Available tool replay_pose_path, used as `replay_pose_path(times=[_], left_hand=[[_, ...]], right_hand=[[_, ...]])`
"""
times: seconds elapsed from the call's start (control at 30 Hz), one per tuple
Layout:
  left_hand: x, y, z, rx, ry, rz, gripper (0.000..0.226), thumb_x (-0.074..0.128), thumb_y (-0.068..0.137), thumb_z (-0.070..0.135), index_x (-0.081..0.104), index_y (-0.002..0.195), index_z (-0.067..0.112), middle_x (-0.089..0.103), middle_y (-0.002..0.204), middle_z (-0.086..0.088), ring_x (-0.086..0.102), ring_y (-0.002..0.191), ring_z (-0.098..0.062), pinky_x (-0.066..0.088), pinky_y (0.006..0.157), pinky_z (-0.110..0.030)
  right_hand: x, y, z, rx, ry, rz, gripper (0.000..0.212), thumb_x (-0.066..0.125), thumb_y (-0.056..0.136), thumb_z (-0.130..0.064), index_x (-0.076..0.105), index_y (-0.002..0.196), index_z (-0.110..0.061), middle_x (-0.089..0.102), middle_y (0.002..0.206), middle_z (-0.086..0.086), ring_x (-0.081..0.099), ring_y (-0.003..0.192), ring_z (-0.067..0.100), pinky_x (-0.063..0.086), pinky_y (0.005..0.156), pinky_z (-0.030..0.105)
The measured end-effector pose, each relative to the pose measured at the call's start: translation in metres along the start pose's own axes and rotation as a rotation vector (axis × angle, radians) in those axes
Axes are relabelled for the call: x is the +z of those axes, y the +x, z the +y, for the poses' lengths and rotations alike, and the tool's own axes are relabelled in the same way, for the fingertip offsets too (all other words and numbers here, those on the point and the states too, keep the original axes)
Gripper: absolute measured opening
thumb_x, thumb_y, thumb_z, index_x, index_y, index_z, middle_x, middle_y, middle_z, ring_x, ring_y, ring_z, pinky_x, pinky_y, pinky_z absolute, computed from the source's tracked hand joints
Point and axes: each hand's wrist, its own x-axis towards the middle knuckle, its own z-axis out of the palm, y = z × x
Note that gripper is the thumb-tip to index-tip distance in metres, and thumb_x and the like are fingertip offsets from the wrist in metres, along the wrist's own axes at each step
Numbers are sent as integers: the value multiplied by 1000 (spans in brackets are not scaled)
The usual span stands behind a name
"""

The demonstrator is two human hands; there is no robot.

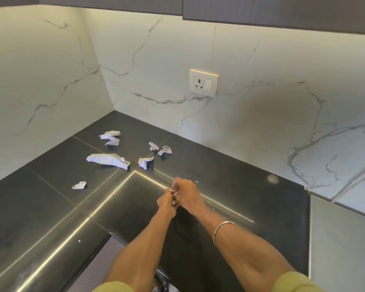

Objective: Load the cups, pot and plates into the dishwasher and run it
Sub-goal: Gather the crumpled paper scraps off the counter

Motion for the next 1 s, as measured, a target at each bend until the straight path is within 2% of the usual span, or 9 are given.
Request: replay_pose_path(times=[0.1, 0.23, 0.33, 0.43, 0.5, 0.6, 0.7, 0.83, 1.0], left_hand=[[-19, -1, 0, 1, -51, 14, 35, 60, 98, 30, 65, 79, 1, 65, 74, -15, 62, 62, -21, 55, 57, -34], [-26, -1, 13, 30, -81, 20, 38, 60, 98, 36, 66, 78, 4, 67, 78, -14, 61, 62, -20, 56, 59, -32], [-31, 1, 25, 28, -132, 23, 40, 58, 99, 38, 64, 76, 5, 67, 76, -13, 61, 59, -20, 52, 51, -31], [-46, 8, 37, 12, -230, 62, 37, 58, 99, 37, 64, 83, 4, 66, 79, -13, 63, 61, -20, 51, 40, -26], [-61, 12, 46, 20, -283, 77, 37, 57, 100, 35, 63, 84, 2, 63, 76, -12, 59, 57, -18, 49, 38, -21], [-93, 22, 60, 41, -310, 84, 41, 53, 102, 34, 61, 76, 2, 60, 70, -12, 51, 46, -15, 44, 37, -17], [-128, 38, 83, 64, -356, 98, 43, 53, 102, 33, 58, 73, 1, 57, 68, -12, 46, 37, -12, 40, 35, -16], [-180, 59, 116, 113, -361, 118, 42, 54, 102, 30, 57, 70, 2, 55, 66, -12, 45, 35, -11, 37, 33, -16], [-258, 90, 162, 179, -317, 192, 41, 53, 102, 28, 56, 69, 4, 53, 63, -9, 45, 35, -10, 34, 34, -14]], right_hand=[[-1, -3, -9, -20, -29, -37, 30, 75, 75, -31, 48, 87, -31, 57, 77, -10, 53, 67, 8, 40, 54, 22], [2, -4, -19, 48, 132, -140, 26, 73, 78, -38, 55, 95, -31, 64, 82, -13, 59, 72, 3, 45, 61, 19], [6, 0, -23, 57, 177, -170, 26, 68, 79, -46, 59, 99, -33, 67, 86, -14, 61, 77, 2, 49, 66, 20], [8, 9, -34, 49, 208, -171, 34, 61, 81, -57, 62, 102, -31, 67, 91, -11, 64, 82, 7, 54, 71, 26], [13, 16, -45, 50, 205, -160, 31, 59, 83, -56, 63, 100, -31, 67, 90, -9, 64, 82, 9, 55, 75, 30], [27, 27, -64, 52, 179, -177, 28, 60, 84, -51, 65, 101, -30, 68, 94, -8, 64, 86, 12, 52, 77, 29], [52, 36, -87, 98, 168, -211, 15, 57, 85, -37, 65, 98, -34, 66, 97, -9, 63, 94, 15, 50, 79, 29], [95, 51, -120, 162, 116, -271, 28, 53, 84, -18, 64, 105, -32, 65, 112, -6, 61, 105, 18, 45, 81, 25], [152, 75, -180, 159, 43, -360, 36, 53, 88, -17, 56, 123, -26, 61, 121, 0, 59, 112, 22, 46, 88, 28]])
